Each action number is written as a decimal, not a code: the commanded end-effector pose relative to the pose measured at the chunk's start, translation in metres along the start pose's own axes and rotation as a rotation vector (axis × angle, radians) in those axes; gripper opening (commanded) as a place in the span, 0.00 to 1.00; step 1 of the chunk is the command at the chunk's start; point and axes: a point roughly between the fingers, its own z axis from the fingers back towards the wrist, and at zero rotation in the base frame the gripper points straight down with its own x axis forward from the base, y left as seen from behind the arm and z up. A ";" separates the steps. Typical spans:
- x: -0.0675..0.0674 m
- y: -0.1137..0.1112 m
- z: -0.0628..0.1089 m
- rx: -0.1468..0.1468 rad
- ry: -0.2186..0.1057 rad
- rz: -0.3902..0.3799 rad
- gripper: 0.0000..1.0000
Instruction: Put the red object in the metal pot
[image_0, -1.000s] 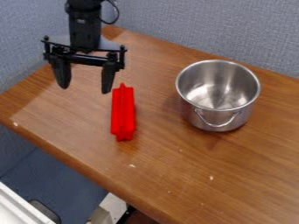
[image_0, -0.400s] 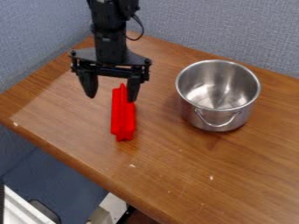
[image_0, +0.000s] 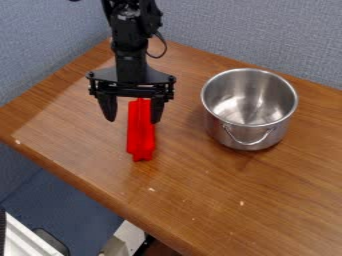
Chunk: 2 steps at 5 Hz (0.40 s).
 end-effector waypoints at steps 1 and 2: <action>0.013 -0.008 0.007 -0.014 -0.034 -0.018 1.00; 0.011 -0.005 -0.006 -0.017 -0.034 -0.044 1.00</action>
